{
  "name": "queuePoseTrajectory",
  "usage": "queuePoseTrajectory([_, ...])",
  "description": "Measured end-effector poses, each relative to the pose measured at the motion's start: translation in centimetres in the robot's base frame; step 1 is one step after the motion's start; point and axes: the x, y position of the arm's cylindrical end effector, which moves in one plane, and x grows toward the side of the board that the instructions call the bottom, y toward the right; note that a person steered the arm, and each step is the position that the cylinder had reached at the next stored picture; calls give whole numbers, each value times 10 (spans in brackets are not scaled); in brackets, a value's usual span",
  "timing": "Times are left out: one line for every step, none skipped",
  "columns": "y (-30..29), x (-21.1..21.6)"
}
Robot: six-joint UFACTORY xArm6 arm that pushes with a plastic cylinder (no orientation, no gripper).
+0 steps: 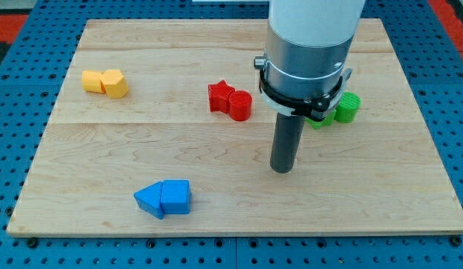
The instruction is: Move your arm to the bottom of the red circle
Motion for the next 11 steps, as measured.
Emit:
queuePoseTrajectory([-3,-1])
queuePoseTrajectory([7,-1])
queuePoseTrajectory([11,-1])
queuePoseTrajectory([13,-1])
queuePoseTrajectory([13,-1])
queuePoseTrajectory([17,-1])
queuePoseTrajectory([29,-1])
queuePoseTrajectory([32,-2])
queuePoseTrajectory([32,-7])
queuePoseTrajectory([14,-26])
queuePoseTrajectory([-27,-36])
